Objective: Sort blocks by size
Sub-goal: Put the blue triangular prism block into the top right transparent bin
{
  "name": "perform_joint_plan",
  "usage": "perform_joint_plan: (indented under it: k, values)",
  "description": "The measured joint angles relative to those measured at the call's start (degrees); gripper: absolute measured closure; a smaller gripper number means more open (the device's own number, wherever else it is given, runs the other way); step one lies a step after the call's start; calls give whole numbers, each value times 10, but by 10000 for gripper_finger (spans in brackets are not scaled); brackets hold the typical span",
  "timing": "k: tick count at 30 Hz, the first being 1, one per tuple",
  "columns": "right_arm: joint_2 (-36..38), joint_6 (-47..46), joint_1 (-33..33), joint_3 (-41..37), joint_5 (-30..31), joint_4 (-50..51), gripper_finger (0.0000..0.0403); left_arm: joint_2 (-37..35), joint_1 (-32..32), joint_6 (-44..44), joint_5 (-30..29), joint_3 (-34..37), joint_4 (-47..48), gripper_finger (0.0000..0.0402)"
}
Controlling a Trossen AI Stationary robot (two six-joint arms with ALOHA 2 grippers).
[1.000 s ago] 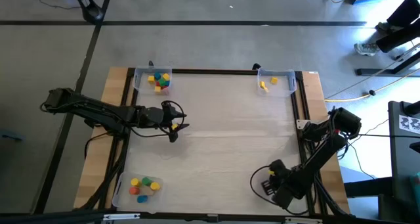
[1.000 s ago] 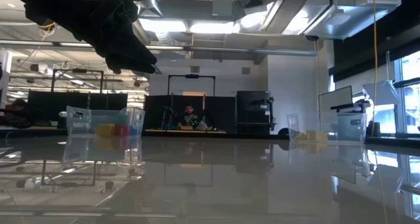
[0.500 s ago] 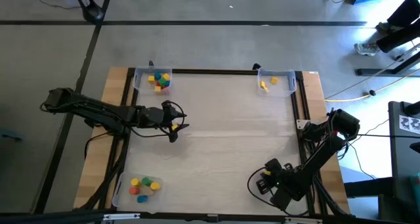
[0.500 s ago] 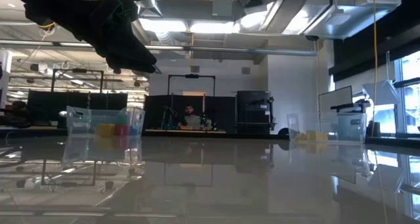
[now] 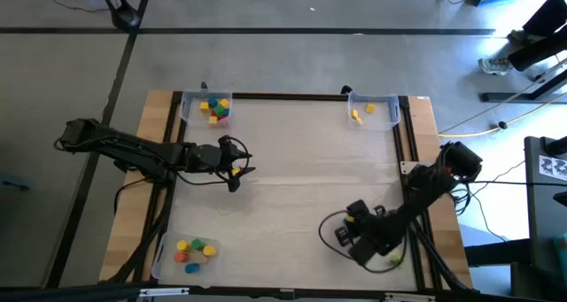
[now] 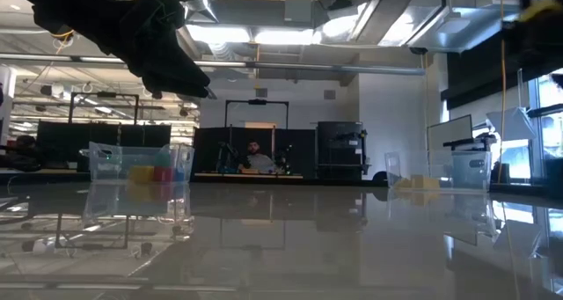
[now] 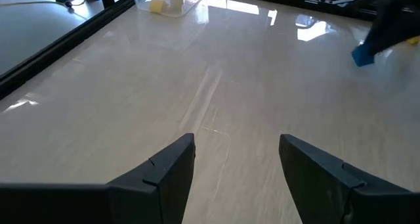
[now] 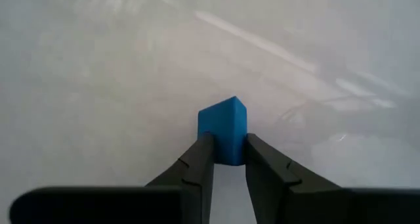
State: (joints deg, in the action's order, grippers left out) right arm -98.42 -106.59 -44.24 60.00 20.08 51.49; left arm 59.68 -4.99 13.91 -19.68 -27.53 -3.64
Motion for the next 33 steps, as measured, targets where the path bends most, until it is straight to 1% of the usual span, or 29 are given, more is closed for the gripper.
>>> perform_joint_plan:
  k: [5, 10, 13, 17, 22, 26, 30, 33]
  values:
    - [47, 36, 50, 0, 28, 66, 326, 0, 0, 0, 0, 0, 0, 192]
    - [121, 71, 110, 0, 94, 150, 326, 0, 0, 0, 0, 0, 1, 192]
    - [169, 103, 157, 1, 131, 192, 325, 0, 0, 0, 0, 0, 0, 192]
    - [227, 187, 239, 1, 158, 218, 325, 0, 0, 0, 0, 0, 0, 192]
    - [280, 317, 368, 1, 174, 219, 325, 0, 0, 0, 0, 0, 1, 192]
    - [296, 435, 484, 1, 168, 203, 325, 0, 0, 1, 0, 0, 0, 192]
    - [294, 561, 594, 0, 162, 144, 325, 0, 0, 2, 0, 0, 0, 192]
    - [284, 649, 668, -5, 139, 75, 325, 0, 0, 2, 0, 0, 0, 192]
